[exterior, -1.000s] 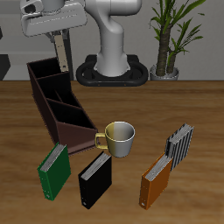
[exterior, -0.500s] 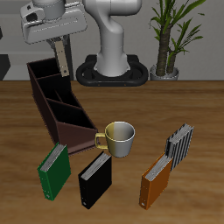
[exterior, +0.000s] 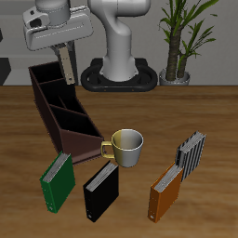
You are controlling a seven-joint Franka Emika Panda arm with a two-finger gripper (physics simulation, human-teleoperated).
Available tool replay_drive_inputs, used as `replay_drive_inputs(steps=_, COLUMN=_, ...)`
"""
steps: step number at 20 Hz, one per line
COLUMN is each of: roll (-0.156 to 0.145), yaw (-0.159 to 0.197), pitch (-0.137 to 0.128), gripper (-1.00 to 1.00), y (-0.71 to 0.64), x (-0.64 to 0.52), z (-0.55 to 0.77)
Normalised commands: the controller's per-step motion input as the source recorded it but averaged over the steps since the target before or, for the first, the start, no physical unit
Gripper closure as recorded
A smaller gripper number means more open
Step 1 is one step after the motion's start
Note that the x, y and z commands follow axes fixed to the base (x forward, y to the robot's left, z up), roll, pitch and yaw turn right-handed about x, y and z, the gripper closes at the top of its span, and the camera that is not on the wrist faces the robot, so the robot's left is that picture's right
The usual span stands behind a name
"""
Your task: Place the yellow book into the right desk caddy's front compartment and place the orange book into the right desk caddy's left compartment and place the black book into the right desk caddy's back compartment
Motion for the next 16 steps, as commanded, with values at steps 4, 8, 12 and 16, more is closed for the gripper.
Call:
replay_drive_inputs(steps=4, roll=0.000, yaw=0.006, pitch=0.033, gripper=1.00, y=0.02, x=0.03, z=-0.24)
replay_drive_inputs(steps=8, roll=0.015, yaw=-0.002, pitch=0.025, gripper=1.00, y=-0.01, x=-0.02, z=-0.20)
replay_drive_inputs(steps=12, roll=-0.011, yaw=0.002, pitch=0.002, gripper=1.00, y=-0.07, x=-0.01, z=-0.06)
replay_drive_inputs(steps=16, roll=-0.032, yaw=0.008, pitch=-0.004, gripper=1.00, y=-0.14, x=0.04, z=-0.10)
